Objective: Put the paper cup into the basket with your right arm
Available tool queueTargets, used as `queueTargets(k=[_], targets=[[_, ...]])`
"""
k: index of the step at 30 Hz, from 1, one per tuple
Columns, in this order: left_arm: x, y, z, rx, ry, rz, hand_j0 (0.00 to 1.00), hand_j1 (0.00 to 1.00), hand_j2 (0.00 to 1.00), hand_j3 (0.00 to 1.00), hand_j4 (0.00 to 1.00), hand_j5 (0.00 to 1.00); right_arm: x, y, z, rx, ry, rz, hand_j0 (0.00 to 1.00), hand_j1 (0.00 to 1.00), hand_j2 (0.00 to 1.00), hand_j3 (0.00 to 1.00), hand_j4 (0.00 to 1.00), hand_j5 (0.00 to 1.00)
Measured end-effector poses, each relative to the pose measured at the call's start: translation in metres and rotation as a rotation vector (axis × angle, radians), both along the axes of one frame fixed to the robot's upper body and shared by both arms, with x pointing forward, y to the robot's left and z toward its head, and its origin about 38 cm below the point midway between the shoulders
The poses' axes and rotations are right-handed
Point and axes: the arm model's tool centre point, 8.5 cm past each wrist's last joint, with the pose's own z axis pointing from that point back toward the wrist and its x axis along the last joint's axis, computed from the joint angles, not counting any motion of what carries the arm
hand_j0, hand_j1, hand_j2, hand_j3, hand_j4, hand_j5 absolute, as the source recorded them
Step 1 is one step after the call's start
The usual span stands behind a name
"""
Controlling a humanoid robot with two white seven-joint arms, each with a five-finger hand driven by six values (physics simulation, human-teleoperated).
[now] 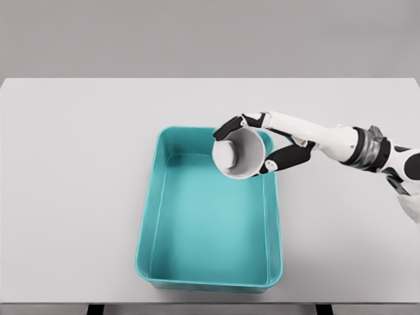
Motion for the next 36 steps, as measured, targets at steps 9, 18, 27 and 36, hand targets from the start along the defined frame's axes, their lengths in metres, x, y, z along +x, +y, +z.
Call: queueTargets(k=[9, 18, 27, 36], targets=[[0.0, 0.0, 0.0, 0.0, 0.0, 0.0, 1.0, 1.0, 1.0, 1.0, 1.0, 1.0, 0.002, 0.038, -0.018, -0.211, -0.118, 0.008, 0.73, 0.73, 0.73, 0.73, 0.73, 0.73], [0.0, 0.0, 0.0, 0.0, 0.0, 0.0, 1.0, 1.0, 1.0, 1.0, 1.0, 1.0, 0.004, 0.05, -0.032, -0.473, -0.225, -0.079, 0.73, 0.73, 0.73, 0.73, 0.73, 0.73], [0.0, 0.0, 0.0, 0.0, 0.0, 0.0, 1.0, 1.0, 1.0, 1.0, 1.0, 1.0, -0.003, 0.059, -0.04, -0.539, -0.25, -0.072, 0.73, 0.73, 0.73, 0.73, 0.73, 0.73], [0.0, 0.0, 0.0, 0.0, 0.0, 0.0, 1.0, 1.0, 1.0, 1.0, 1.0, 1.0, -0.004, 0.061, -0.04, -0.546, -0.264, -0.064, 1.0, 1.0, 1.0, 1.0, 1.0, 1.0]])
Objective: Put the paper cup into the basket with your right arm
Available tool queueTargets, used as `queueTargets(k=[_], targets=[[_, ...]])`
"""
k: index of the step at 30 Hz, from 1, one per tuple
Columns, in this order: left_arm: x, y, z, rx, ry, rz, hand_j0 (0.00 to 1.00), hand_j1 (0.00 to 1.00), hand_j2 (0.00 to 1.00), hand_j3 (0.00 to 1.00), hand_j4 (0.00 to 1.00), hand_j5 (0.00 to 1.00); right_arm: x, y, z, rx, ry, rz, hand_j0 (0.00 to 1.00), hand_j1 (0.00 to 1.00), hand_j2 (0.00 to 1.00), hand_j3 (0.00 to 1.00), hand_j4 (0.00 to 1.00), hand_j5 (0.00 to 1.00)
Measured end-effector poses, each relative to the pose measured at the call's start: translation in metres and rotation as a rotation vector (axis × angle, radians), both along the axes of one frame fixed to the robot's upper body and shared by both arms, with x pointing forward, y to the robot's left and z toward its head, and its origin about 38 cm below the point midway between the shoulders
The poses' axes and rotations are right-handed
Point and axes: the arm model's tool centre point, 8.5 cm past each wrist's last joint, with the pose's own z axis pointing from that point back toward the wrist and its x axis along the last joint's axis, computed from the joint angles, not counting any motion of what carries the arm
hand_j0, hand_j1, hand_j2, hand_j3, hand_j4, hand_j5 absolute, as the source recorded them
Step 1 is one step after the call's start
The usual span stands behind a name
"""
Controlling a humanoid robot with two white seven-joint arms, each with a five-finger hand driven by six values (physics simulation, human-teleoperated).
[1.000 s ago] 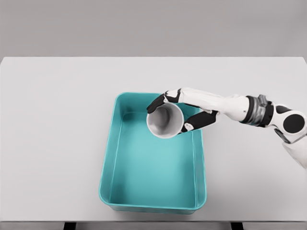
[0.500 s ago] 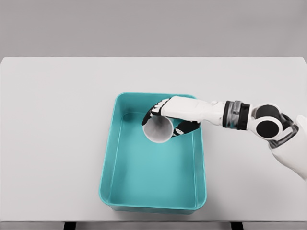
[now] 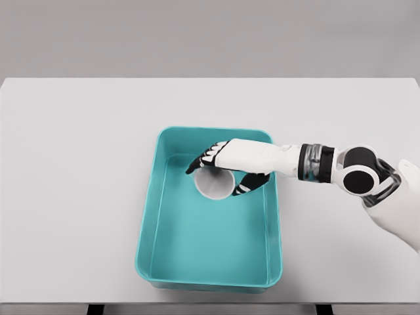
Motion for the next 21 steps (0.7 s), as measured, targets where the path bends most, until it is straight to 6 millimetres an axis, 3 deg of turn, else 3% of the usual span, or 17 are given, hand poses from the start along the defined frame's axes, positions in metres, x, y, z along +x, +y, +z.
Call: queueTargets(k=[8, 13, 15, 18, 21], targets=[[0.0, 0.0, 0.0, 0.0, 0.0, 0.0, 1.0, 1.0, 1.0, 1.0, 1.0, 1.0, 0.0, -0.001, 0.002, 0.004, -0.011, 0.007, 1.0, 1.0, 1.0, 1.0, 1.0, 1.0], [0.0, 0.0, 0.0, 0.0, 0.0, 0.0, 1.0, 1.0, 1.0, 1.0, 1.0, 1.0, 0.007, -0.019, 0.017, 0.028, -0.049, -0.035, 1.0, 1.0, 1.0, 1.0, 1.0, 1.0], [0.0, 0.0, 0.0, 0.0, 0.0, 0.0, 1.0, 1.0, 1.0, 1.0, 1.0, 1.0, 0.011, -0.037, 0.03, 0.105, -0.037, -0.072, 1.0, 1.0, 1.0, 1.0, 1.0, 1.0], [0.0, 0.0, 0.0, 0.0, 0.0, 0.0, 1.0, 1.0, 1.0, 1.0, 1.0, 1.0, 0.011, -0.076, 0.066, 0.315, 0.013, -0.099, 1.0, 1.0, 1.0, 1.0, 1.0, 1.0], [0.0, 0.0, 0.0, 0.0, 0.0, 0.0, 1.0, 1.0, 1.0, 1.0, 1.0, 1.0, -0.003, -0.126, 0.06, 0.463, 0.105, -0.173, 1.0, 1.0, 1.0, 1.0, 1.0, 1.0]])
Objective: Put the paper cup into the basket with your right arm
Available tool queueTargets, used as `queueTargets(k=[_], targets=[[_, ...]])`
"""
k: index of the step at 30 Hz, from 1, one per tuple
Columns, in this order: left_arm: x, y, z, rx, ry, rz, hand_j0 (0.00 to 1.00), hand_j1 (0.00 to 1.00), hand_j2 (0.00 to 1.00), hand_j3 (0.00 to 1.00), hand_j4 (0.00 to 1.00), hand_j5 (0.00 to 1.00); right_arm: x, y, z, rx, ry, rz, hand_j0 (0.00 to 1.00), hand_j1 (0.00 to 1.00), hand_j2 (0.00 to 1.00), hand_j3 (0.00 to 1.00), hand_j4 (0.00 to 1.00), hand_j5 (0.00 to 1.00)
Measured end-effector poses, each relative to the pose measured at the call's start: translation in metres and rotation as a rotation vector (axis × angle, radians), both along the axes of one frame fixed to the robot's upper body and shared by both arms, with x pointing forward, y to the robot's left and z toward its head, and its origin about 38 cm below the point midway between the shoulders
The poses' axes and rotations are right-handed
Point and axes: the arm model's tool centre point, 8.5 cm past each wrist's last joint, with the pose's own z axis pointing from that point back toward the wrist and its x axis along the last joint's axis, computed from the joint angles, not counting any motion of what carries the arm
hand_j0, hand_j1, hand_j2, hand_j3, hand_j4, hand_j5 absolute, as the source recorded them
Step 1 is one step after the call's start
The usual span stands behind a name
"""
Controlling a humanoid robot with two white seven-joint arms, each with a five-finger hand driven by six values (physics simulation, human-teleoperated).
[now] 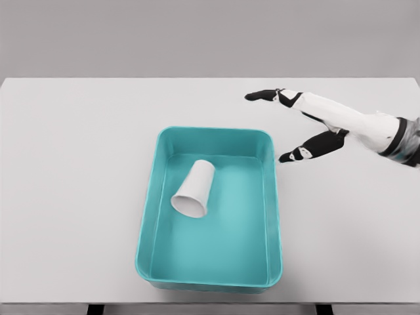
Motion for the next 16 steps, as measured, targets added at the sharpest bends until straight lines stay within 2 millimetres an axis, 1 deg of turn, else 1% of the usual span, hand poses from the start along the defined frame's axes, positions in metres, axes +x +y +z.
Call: queueTargets(k=[1, 2, 3, 4, 6, 7, 10, 16], targets=[[0.0, 0.0, 0.0, 0.0, 0.0, 0.0, 1.0, 1.0, 1.0, 1.0, 1.0, 1.0, -0.003, -0.015, 0.002, 0.027, 0.006, -0.032, 1.0, 1.0, 1.0, 1.0, 1.0, 1.0], [0.0, 0.0, 0.0, 0.0, 0.0, 0.0, 1.0, 1.0, 1.0, 1.0, 1.0, 1.0, -0.007, -0.031, -0.006, 0.038, 0.029, -0.072, 1.0, 1.0, 1.0, 1.0, 1.0, 1.0], [0.0, 0.0, 0.0, 0.0, 0.0, 0.0, 1.0, 1.0, 1.0, 1.0, 1.0, 1.0, -0.008, -0.044, -0.005, 0.039, 0.027, -0.111, 1.0, 1.0, 1.0, 1.0, 1.0, 1.0], [0.0, 0.0, 0.0, 0.0, 0.0, 0.0, 1.0, 1.0, 1.0, 1.0, 1.0, 1.0, -0.008, -0.057, -0.007, 0.035, 0.025, -0.148, 1.0, 1.0, 1.0, 1.0, 1.0, 1.0], [0.0, 0.0, 0.0, 0.0, 0.0, 0.0, 1.0, 1.0, 1.0, 1.0, 1.0, 1.0, -0.013, -0.081, -0.017, 0.027, 0.046, -0.222, 1.0, 1.0, 1.0, 1.0, 1.0, 1.0], [0.0, 0.0, 0.0, 0.0, 0.0, 0.0, 1.0, 1.0, 1.0, 1.0, 1.0, 1.0, -0.011, -0.09, -0.015, 0.024, 0.035, -0.25, 1.0, 1.0, 1.0, 1.0, 1.0, 1.0], [0.0, 0.0, 0.0, 0.0, 0.0, 0.0, 1.0, 1.0, 1.0, 1.0, 1.0, 1.0, -0.008, -0.102, -0.013, 0.02, 0.017, -0.299, 1.0, 1.0, 1.0, 1.0, 1.0, 1.0], [0.0, 0.0, 0.0, 0.0, 0.0, 0.0, 1.0, 1.0, 1.0, 1.0, 1.0, 1.0, -0.005, -0.105, -0.017, 0.029, 0.017, -0.326, 1.0, 1.0, 1.0, 1.0, 1.0, 1.0]])
